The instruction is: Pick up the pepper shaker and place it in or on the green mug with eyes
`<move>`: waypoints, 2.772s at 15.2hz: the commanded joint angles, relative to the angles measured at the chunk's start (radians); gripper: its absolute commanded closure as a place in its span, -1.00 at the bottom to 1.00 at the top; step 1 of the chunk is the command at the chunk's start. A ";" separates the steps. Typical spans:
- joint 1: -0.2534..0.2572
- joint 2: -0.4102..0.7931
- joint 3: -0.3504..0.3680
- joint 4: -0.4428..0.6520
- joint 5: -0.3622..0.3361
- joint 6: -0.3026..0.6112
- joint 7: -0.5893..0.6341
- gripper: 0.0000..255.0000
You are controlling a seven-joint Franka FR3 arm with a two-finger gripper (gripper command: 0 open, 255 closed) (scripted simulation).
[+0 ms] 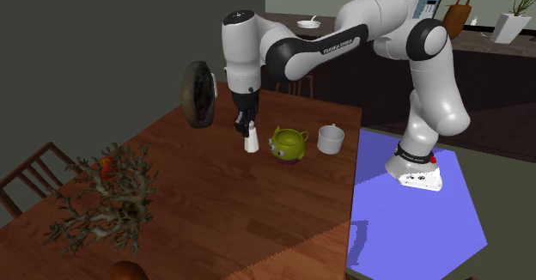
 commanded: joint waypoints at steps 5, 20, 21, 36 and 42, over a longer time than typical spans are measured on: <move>0.015 0.007 0.001 0.098 0.000 -0.088 -0.015 1.00; -0.212 -0.532 -0.025 -0.505 0.216 0.048 -0.221 1.00; -0.221 -0.571 -0.036 -0.542 0.231 0.052 -0.244 1.00; -0.225 -0.587 -0.044 -0.743 0.232 0.239 -0.238 1.00; -0.225 -0.569 -0.042 -0.794 0.221 0.305 -0.225 1.00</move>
